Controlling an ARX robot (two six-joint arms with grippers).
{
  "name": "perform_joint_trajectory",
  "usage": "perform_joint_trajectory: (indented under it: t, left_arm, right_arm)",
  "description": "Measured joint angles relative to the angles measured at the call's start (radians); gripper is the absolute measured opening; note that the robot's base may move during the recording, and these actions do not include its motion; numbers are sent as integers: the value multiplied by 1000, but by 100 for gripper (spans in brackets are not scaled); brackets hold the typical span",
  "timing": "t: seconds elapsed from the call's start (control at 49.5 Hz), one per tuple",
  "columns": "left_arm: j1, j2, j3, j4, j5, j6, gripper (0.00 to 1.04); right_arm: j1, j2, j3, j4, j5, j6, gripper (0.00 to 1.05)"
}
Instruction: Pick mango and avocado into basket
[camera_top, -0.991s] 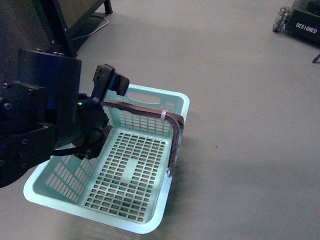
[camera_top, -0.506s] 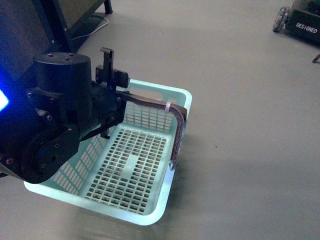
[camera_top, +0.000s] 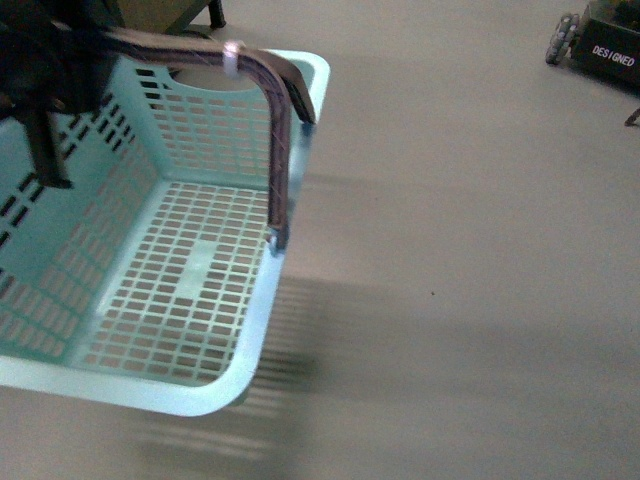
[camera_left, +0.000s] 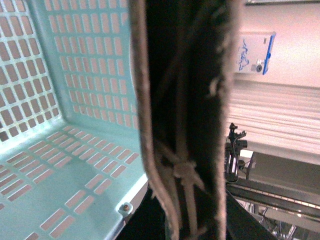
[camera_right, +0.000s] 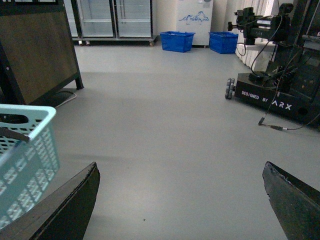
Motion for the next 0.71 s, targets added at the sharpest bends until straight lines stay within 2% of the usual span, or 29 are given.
perform_joint_trajectory:
  t: [0.202, 0.303, 0.607, 0.708]
  left_arm:
    - [7, -405, 5, -350, -34, 23, 10]
    - [-4, -546, 22, -464, -32, 19, 10]
    - [-18, -745, 25, -659, -34, -8, 9]
    - [-34, -784, 25, -724, -63, 24, 9]
  right_arm:
    - [0, 0, 0, 0, 0, 0, 97]
    - [0, 0, 0, 0, 0, 0, 97]
    - [0, 0, 0, 0, 0, 0, 97]
    - [0, 0, 0, 0, 0, 0, 97]
